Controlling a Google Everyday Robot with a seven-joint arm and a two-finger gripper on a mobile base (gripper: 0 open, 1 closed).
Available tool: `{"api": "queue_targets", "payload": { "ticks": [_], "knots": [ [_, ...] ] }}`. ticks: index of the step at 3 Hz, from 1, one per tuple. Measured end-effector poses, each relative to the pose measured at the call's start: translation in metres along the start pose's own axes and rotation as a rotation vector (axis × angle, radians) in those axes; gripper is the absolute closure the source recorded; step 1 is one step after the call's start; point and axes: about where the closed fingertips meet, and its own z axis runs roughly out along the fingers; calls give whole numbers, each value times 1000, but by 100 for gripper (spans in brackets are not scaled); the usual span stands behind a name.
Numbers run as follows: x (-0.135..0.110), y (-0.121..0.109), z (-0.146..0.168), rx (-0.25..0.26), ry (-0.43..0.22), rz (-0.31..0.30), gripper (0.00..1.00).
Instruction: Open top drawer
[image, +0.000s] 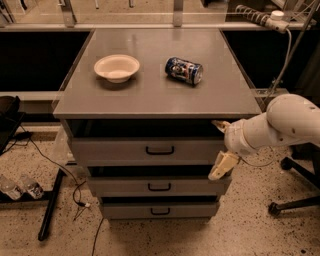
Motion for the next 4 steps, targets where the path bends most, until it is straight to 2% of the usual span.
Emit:
{"api": "queue_targets", "payload": {
  "ticks": [1,4],
  "knots": [
    [6,-13,14,18,4,-6,0],
    [18,-26,49,37,-17,-27,0]
  ]
}}
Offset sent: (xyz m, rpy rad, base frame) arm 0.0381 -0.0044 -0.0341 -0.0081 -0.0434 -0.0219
